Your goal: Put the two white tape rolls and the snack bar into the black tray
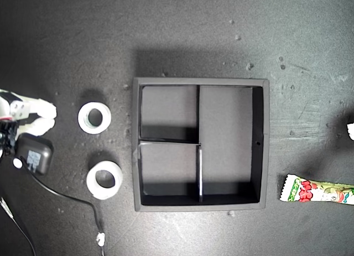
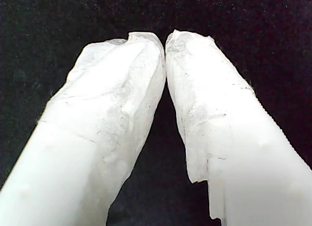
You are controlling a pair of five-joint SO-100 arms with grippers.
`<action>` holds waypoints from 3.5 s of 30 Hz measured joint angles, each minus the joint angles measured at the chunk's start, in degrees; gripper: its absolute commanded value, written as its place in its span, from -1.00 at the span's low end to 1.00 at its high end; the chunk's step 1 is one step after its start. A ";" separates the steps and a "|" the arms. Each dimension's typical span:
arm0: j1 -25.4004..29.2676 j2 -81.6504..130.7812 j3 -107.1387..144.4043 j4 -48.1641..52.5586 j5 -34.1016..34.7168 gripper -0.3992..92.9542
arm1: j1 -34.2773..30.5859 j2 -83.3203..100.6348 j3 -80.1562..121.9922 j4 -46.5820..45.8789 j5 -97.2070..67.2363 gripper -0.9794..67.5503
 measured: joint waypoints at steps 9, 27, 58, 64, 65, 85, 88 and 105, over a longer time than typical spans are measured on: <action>0.00 0.00 0.00 0.00 -1.41 -0.99 | 0.00 0.00 0.00 0.00 0.00 -0.90; 4.75 0.00 0.00 -12.83 -28.30 -0.99 | 10.55 -0.62 0.00 -35.07 30.85 -0.99; 6.86 -60.21 -36.39 -30.15 -3.60 -0.73 | -3.16 -50.71 -62.75 -11.78 7.29 -0.35; 7.47 -67.32 -39.29 -32.43 -2.64 -0.72 | -9.40 -60.73 -75.76 -2.55 13.62 -0.35; 7.47 -68.29 -39.90 -32.52 -2.64 -0.72 | -10.11 -61.08 -75.41 -2.37 14.94 -0.36; 4.04 -86.92 -48.34 -31.73 -5.45 -0.99 | -23.47 -61.08 -57.92 -10.99 37.71 -0.09; 3.25 -86.92 -48.34 -31.46 -6.33 -0.99 | -29.18 -61.17 -50.89 -19.60 48.96 -0.03; 1.23 -84.11 -48.52 -27.69 -4.39 -0.99 | -37.00 -66.97 -23.47 -54.58 71.02 0.06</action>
